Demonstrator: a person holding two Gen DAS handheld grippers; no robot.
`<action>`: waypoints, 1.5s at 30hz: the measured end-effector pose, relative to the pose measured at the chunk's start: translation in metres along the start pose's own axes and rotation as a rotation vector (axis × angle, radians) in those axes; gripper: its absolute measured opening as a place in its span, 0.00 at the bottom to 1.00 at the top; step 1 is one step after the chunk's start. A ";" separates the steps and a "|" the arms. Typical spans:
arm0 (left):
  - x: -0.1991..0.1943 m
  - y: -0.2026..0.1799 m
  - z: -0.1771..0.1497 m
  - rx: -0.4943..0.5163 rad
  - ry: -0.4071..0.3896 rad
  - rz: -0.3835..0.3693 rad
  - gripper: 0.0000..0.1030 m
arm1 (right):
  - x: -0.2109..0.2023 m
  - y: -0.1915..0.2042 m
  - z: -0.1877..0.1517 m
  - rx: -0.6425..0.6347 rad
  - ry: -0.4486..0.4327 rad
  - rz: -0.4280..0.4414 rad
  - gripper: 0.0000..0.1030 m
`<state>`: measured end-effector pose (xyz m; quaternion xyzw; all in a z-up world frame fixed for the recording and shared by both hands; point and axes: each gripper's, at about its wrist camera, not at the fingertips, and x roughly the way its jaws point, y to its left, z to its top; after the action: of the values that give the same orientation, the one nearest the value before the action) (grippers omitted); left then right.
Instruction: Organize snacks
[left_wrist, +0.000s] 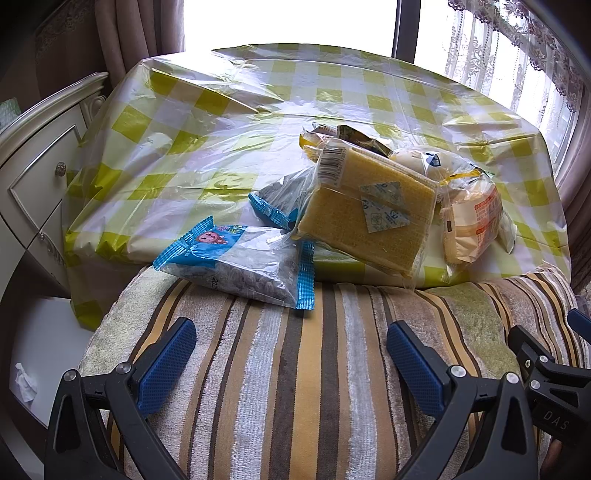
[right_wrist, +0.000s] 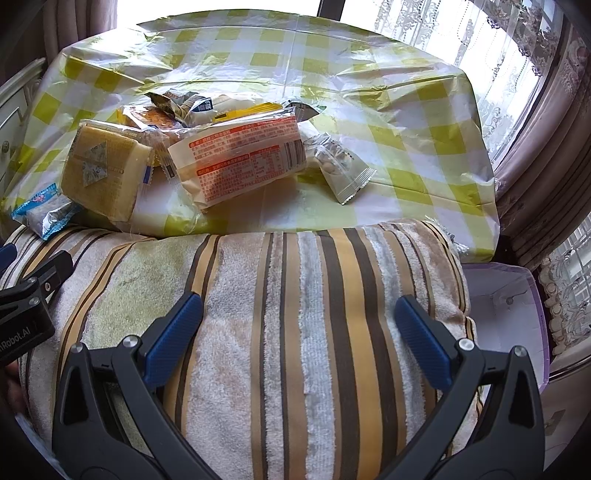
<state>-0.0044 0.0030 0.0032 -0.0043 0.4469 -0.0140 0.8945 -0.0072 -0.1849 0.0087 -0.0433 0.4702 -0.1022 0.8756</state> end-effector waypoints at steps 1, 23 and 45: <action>-0.001 0.000 0.000 -0.002 -0.006 -0.003 1.00 | 0.000 -0.001 0.000 0.004 -0.001 0.006 1.00; 0.016 -0.039 0.051 0.160 -0.081 -0.081 1.00 | 0.008 -0.051 0.027 0.293 -0.065 0.309 1.00; 0.035 -0.050 0.055 0.194 -0.048 -0.061 0.80 | 0.071 -0.042 0.088 0.564 -0.065 0.491 0.99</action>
<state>0.0595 -0.0485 0.0088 0.0684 0.4214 -0.0845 0.9003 0.0981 -0.2434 0.0069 0.3105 0.3919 -0.0135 0.8659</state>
